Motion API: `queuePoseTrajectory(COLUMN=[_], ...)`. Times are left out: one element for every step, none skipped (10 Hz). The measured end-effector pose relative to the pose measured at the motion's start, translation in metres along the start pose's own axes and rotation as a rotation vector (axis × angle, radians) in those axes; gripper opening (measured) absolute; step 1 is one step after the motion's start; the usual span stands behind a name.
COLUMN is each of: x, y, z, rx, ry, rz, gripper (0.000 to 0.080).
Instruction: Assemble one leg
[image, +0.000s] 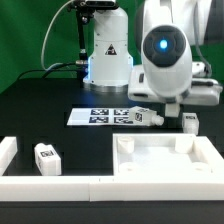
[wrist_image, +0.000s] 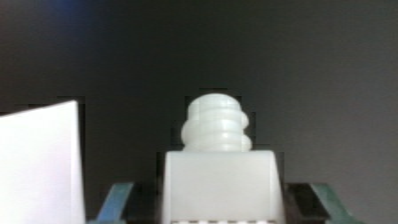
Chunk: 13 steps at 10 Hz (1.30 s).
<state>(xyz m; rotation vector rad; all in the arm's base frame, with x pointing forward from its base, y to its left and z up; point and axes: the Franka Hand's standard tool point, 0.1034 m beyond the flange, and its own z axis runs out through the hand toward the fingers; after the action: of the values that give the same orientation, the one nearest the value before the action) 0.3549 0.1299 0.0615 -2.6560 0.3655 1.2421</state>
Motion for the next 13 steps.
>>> queuePoseTrajectory(x=[-0.004,-0.002,0.003,0.004,0.01,0.009,0.009,0.013,0.014,0.023,0.021,0.025,0.035], y=[0.002,0.005,0.005,0.003,0.001,0.001,0.002,0.001,0.002,0.007,0.014,0.015,0.013], z=[-0.018,-0.035,-0.053,-0.067,-0.07,-0.068,-0.068,-0.071,-0.069,-0.07,-0.084,-0.122,-0.152], rx=[0.013,0.024,0.035,0.046,0.049,0.047,0.048,0.049,0.046,0.035,0.004,-0.023,-0.066], ry=[0.028,0.077,0.165,0.228,0.323,0.393,0.44,0.521,0.568,0.67,0.71,0.764,0.84], rz=[-0.024,-0.038,-0.045,-0.055,-0.058,-0.062,-0.065,-0.069,-0.073,-0.087,-0.131,-0.184,-0.247], gripper=[0.0282,0.0284,0.0284,0.0284,0.0284,0.0284,0.0284,0.0284,0.0284,0.0284,0.0284,0.0284,0.0284])
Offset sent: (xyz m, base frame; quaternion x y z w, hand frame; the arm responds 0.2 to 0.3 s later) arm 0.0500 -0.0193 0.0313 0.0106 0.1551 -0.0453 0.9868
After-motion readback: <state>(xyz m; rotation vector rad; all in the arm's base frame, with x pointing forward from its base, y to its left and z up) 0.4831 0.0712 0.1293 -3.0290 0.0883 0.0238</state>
